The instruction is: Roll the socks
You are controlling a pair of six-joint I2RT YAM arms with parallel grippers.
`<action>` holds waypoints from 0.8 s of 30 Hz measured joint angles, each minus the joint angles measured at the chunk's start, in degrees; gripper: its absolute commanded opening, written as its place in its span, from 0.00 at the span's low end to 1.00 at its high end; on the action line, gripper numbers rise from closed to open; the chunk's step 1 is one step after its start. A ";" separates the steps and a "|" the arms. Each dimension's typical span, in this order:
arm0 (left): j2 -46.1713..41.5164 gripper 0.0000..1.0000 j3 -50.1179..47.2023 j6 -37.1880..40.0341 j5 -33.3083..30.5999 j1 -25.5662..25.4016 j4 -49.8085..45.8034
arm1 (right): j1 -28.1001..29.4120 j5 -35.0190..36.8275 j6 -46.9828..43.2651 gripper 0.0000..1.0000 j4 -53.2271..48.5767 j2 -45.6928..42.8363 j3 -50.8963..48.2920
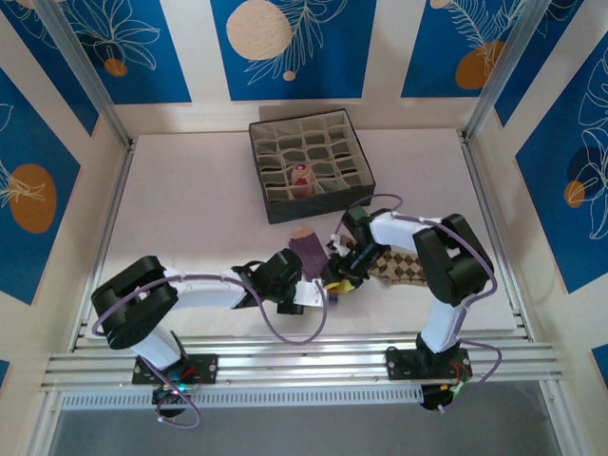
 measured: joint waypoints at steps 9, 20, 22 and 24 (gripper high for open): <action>5.07 0.00 6.54 -9.77 15.21 5.84 -9.73 | -2.69 -1.62 4.13 0.24 11.17 -11.39 -7.80; 15.06 0.00 14.29 -21.92 32.72 13.53 -17.66 | 0.48 -7.21 7.02 0.36 22.16 -13.42 -15.23; 16.17 0.00 14.82 -23.69 34.64 14.21 -18.08 | 0.70 -7.26 7.19 0.40 23.06 -13.16 -15.67; 17.05 0.00 15.04 -25.73 36.26 14.86 -18.03 | 0.90 -7.19 7.43 0.42 23.61 -13.18 -16.15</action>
